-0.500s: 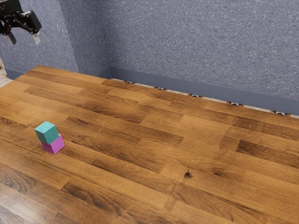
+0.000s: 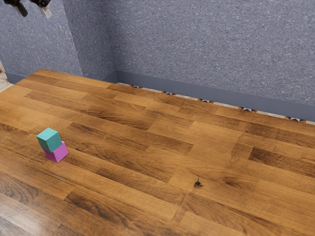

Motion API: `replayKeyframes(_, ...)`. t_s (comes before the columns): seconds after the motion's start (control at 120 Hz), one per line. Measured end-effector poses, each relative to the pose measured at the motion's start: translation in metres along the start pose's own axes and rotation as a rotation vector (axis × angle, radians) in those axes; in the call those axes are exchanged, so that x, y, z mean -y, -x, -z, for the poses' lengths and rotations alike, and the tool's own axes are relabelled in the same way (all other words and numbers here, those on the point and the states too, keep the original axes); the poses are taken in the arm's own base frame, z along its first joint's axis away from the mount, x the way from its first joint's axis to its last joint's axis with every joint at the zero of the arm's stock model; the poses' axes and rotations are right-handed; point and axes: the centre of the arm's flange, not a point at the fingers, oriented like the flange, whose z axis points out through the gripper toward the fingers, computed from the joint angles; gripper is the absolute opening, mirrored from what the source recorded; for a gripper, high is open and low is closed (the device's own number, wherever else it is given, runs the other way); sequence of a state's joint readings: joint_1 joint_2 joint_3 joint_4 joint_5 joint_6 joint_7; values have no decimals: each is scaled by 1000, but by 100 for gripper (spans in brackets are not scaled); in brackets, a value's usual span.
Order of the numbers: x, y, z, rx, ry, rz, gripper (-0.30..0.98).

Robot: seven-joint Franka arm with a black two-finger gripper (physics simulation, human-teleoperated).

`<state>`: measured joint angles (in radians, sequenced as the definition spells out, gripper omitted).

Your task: Pick up the blue block with one arm, and put the blue block on the table with one arm

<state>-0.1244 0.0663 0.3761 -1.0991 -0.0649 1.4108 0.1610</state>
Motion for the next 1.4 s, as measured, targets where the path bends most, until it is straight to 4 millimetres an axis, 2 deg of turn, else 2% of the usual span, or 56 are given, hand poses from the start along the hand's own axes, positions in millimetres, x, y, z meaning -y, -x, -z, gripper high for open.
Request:
replayKeyframes(0.05,-17,6,-19,74,5,-45,66)
replayKeyframes(0.083,-28,25,-32,132,19,-85,66)
replayKeyframes(0.117,-33,54,-52,188,44,-128,66)
replayKeyframes(0.125,-27,64,-60,205,49,-127,66)
replayKeyframes(0.15,10,89,-82,242,51,-75,66)
replayKeyframes(0.175,40,105,-105,277,44,-26,66)
replayKeyframes(0.225,81,119,-144,324,21,42,66)
replayKeyframes(0.275,105,125,-162,330,2,75,66)
replayKeyframes(0.342,120,124,-172,313,-23,82,66)
replayKeyframes(0.442,130,116,-196,304,-55,64,66)
replayKeyframes(0.625,124,110,-272,308,-90,-20,66)
replayKeyframes(0.775,121,108,-316,292,-107,-66,66)
replayKeyframes(0.942,123,100,-340,249,-84,-79,66)
replayKeyframes(1.067,128,96,-349,223,-70,-94,66)
replayKeyframes(1.275,164,110,-379,249,-65,-66,66)
replayKeyframes(1.4,157,106,-391,250,-59,-106,66)
